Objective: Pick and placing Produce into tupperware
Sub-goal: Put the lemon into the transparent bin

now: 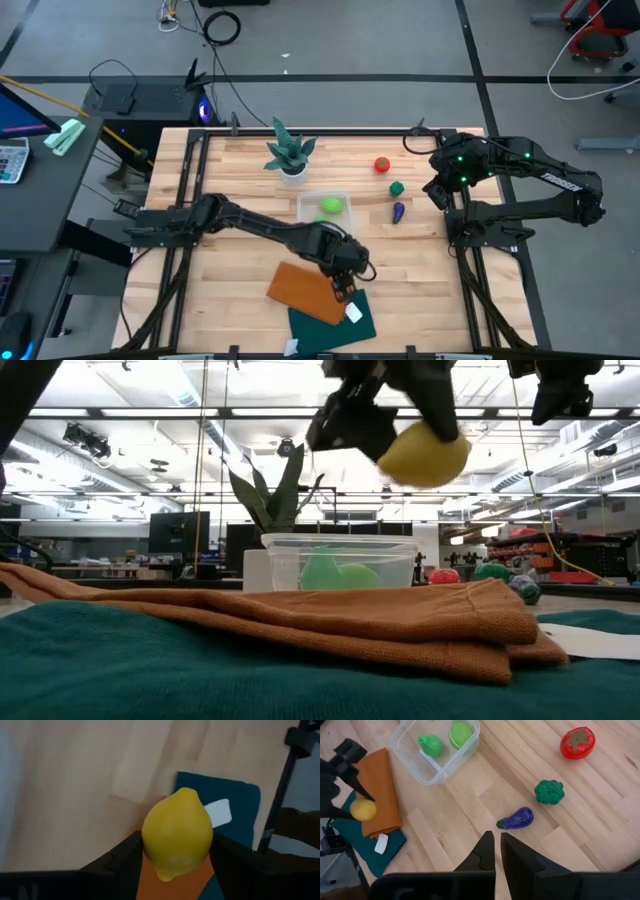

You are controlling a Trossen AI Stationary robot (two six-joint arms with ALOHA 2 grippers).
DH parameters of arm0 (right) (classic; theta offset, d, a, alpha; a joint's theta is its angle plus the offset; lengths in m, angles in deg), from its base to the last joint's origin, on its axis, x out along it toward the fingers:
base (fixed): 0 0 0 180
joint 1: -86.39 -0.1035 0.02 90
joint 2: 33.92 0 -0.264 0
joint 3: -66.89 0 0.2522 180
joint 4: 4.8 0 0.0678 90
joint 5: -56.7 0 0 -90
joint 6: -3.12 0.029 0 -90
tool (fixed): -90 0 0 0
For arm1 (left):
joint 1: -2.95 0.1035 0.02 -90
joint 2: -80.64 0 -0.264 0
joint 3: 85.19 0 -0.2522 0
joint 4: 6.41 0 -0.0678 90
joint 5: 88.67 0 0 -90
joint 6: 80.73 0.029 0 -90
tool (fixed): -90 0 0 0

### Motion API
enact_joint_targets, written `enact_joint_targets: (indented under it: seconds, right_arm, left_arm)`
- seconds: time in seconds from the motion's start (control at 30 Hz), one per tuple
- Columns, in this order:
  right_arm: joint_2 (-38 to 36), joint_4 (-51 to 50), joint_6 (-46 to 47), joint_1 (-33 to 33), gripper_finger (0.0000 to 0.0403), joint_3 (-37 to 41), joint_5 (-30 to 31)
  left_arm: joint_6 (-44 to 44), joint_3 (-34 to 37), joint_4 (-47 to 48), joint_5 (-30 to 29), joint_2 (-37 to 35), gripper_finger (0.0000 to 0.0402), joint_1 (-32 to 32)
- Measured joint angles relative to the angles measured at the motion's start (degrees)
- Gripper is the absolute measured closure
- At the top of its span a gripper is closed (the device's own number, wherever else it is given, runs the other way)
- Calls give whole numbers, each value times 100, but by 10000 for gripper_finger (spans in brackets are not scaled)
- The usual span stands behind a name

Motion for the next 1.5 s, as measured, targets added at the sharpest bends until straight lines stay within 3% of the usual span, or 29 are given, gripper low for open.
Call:
enact_joint_targets:
  seconds: [0.37,0.63,0.9,1.5]
  right_arm:
    - [0,0,2,-1,403,0,0]
    - [0,0,4,-2,403,0,0]
    - [0,0,4,-1,403,0,0]
    - [0,19,4,-2,403,1,0]
  left_arm:
    - [498,-623,479,-316,-5,191,512]
    - [874,-647,1277,-634,-4,183,995]
    - [1123,-642,1435,-811,-4,181,1359]
    - [1039,473,932,-791,-1,177,1556]
